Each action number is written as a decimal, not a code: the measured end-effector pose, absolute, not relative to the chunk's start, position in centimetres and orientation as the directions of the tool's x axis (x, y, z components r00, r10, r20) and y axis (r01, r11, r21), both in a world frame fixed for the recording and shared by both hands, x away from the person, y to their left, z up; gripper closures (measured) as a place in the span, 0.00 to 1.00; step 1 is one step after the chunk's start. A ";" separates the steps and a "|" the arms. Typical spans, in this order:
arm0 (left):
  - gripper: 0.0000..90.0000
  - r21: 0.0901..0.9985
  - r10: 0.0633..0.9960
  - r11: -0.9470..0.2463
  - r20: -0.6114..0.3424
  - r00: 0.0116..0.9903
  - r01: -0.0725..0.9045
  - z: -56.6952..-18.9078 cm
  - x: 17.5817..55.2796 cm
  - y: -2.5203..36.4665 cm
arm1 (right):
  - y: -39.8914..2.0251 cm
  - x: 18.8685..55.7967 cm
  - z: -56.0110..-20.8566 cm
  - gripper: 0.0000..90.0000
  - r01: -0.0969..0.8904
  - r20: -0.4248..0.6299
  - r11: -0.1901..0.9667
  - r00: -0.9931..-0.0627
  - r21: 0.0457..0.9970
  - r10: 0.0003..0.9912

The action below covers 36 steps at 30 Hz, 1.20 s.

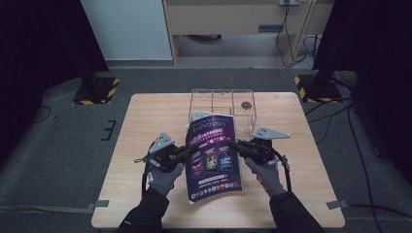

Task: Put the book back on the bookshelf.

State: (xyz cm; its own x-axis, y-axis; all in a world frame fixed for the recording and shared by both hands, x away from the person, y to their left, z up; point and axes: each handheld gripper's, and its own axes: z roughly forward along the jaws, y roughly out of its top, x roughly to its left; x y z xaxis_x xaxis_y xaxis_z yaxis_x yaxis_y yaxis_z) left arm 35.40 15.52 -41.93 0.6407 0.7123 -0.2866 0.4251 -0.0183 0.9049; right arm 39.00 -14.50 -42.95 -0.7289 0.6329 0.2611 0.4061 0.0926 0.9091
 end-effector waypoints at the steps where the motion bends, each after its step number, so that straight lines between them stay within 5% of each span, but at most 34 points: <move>1: 0.95 0.903 0.712 -0.022 -0.288 0.641 0.430 -42.1 35.3 15.5 | -14.6 38.9 -43.1 0.92 0.406 0.259 0.098 -0.732 0.909 0.630; 12: 0.86 0.885 0.709 0.000 -0.328 0.624 0.465 -43.1 36.1 15.3 | -14.8 37.9 -43.4 0.92 0.381 0.243 0.127 -0.777 0.916 0.580; 24: 0.96 0.894 0.694 -0.038 -0.297 0.656 0.446 -42.6 35.7 15.0 | -15.4 37.5 -43.9 0.90 0.389 0.267 0.117 -0.792 0.914 0.549; 36: 0.96 0.918 0.649 -0.073 -0.253 0.718 0.389 -41.9 34.7 14.1 | -15.8 38.6 -45.7 0.74 0.464 0.336 0.122 -0.776 0.877 0.534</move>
State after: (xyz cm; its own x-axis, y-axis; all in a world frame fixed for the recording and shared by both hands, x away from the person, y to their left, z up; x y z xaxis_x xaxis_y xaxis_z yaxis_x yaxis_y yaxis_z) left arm 34.68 14.14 -41.91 0.7178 0.6488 -0.2528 0.3893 -0.0729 0.9182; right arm 38.59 -15.83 -45.72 -0.7760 0.5339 0.3359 0.4639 0.1221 0.8775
